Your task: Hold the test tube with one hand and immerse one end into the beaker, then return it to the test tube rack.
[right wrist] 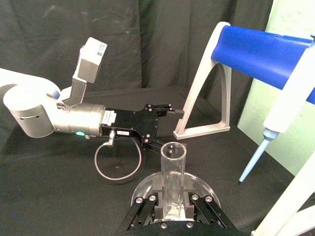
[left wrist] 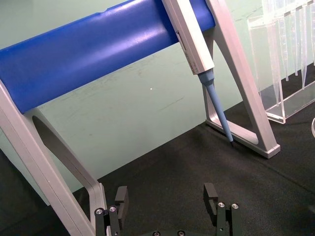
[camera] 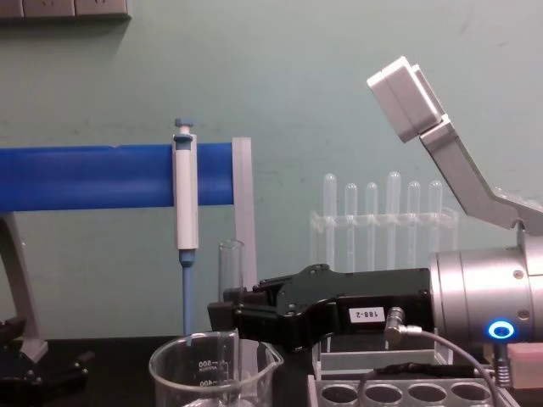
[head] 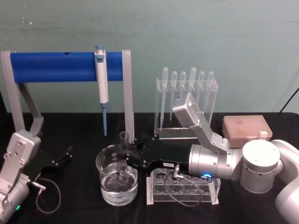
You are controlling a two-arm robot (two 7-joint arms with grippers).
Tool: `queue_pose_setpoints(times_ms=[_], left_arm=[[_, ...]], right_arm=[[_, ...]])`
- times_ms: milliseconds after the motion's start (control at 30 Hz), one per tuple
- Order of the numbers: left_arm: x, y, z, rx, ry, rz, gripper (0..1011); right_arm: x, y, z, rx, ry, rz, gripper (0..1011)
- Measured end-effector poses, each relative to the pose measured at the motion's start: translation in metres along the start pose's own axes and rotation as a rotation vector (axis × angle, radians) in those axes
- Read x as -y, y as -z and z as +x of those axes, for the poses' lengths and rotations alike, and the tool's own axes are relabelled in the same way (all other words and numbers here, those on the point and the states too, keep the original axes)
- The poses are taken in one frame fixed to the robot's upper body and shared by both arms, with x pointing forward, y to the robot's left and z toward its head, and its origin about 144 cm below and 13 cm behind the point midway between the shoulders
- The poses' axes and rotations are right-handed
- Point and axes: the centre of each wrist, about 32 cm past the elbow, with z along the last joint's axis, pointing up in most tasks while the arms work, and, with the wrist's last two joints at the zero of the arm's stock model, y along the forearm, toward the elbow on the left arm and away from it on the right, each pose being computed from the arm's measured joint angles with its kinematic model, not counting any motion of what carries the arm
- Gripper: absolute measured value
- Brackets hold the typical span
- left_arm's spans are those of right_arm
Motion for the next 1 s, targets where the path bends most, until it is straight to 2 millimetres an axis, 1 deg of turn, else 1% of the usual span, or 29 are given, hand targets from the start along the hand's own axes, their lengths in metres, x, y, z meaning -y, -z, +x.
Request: queue_pose_setpoints(times_ms=[1000], left_arm=[[0.0000, 0.0000, 0.0000, 0.000, 0.000, 0.000, 1000]], right_arm=[[0.0000, 0.0000, 0.0000, 0.000, 0.000, 0.000, 224]])
